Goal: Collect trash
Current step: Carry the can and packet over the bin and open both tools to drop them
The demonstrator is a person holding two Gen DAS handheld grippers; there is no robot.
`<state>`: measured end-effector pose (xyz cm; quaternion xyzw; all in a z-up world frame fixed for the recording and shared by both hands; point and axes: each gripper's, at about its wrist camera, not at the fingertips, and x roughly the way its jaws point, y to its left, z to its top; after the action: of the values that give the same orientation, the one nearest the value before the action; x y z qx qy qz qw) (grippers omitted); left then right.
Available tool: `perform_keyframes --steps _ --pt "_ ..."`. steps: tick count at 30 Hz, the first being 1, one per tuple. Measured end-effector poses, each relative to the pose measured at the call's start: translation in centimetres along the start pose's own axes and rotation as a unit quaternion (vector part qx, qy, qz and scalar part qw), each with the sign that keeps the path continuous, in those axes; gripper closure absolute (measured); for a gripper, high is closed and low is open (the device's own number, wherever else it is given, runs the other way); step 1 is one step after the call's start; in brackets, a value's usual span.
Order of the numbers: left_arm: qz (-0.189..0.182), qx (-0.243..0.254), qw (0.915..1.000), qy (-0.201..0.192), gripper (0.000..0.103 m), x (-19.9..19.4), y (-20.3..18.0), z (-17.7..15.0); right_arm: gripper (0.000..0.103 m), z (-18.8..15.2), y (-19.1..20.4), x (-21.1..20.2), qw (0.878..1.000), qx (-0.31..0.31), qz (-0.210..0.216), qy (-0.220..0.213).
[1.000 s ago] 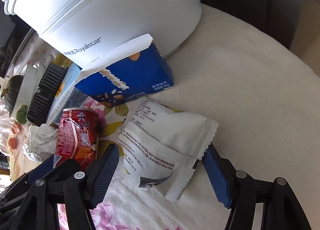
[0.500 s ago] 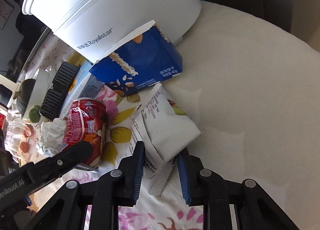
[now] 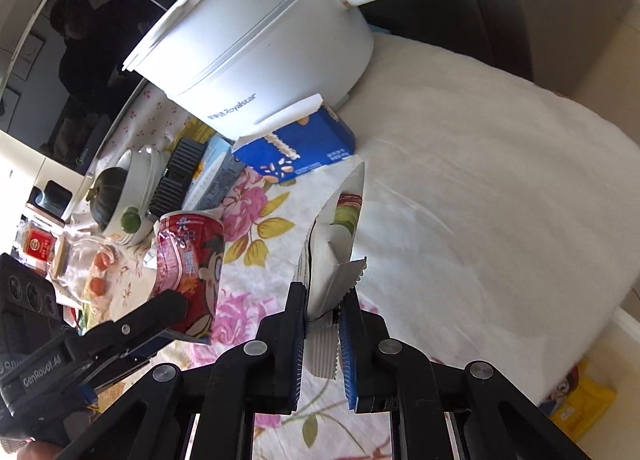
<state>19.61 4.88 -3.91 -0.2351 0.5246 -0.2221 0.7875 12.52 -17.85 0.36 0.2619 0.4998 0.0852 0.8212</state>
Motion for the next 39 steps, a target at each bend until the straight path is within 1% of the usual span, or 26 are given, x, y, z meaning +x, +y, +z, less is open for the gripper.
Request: perform_keyframes --steps 3,6,8,11,14,17,19,22,24,28,31,34,39 --pt "-0.004 0.045 0.9989 0.009 0.046 0.3 -2.6 -2.0 0.088 -1.0 -1.6 -2.6 1.0 0.02 0.005 0.0" --pt "-0.018 0.073 0.9969 0.023 0.046 1.0 -5.2 -4.7 0.088 -2.3 -3.5 -5.5 0.999 0.041 0.009 -0.002" --pt "-0.037 0.107 0.9931 0.032 0.046 1.5 -7.7 -7.2 0.088 -3.0 -4.5 -7.2 0.999 0.05 0.007 -0.007" --pt "-0.047 0.157 0.985 0.052 0.046 2.9 -11.2 -10.9 0.088 -4.2 -5.7 -9.0 0.998 0.055 -0.002 -0.011" --pt "-0.044 0.187 0.9777 0.086 0.046 4.9 -13.1 -13.7 0.088 -6.0 -7.9 -10.5 0.998 0.067 -0.014 -0.009" --pt "-0.026 0.208 0.9709 0.116 0.046 6.8 -13.9 -16.0 0.088 -8.3 -10.9 -11.1 0.995 0.103 -0.012 0.0" --pt "-0.02 0.211 0.968 0.134 0.046 7.8 -13.9 -17.1 0.088 -10.1 -12.8 -11.3 0.991 0.132 -0.011 0.009" --pt "-0.018 0.213 0.9657 0.148 0.046 8.4 -14.1 -18.3 0.088 -11.7 -14.8 -11.0 0.985 0.169 -0.006 0.028" --pt "-0.016 0.22 0.9642 0.147 0.046 8.5 -14.3 -18.7 0.088 -12.0 -15.1 -10.9 0.984 0.175 -0.009 0.035" --pt "-0.006 0.229 0.9635 0.139 0.046 8.9 -14.6 -19.2 0.085 -11.2 -14.2 -11.3 0.987 0.158 -0.01 0.026" --pt "-0.002 0.227 0.9636 0.141 0.046 9.3 -14.2 -19.1 0.084 -11.0 -13.6 -11.3 0.989 0.149 -0.01 0.022" --pt "0.001 0.226 0.9632 0.145 0.046 9.5 -13.9 -18.7 0.084 -10.9 -13.3 -10.7 0.989 0.144 -0.005 0.031" --pt "0.001 0.231 0.9611 0.151 0.046 10.3 -14.4 -18.9 0.081 -11.1 -13.6 -9.9 0.988 0.149 -0.007 0.043"
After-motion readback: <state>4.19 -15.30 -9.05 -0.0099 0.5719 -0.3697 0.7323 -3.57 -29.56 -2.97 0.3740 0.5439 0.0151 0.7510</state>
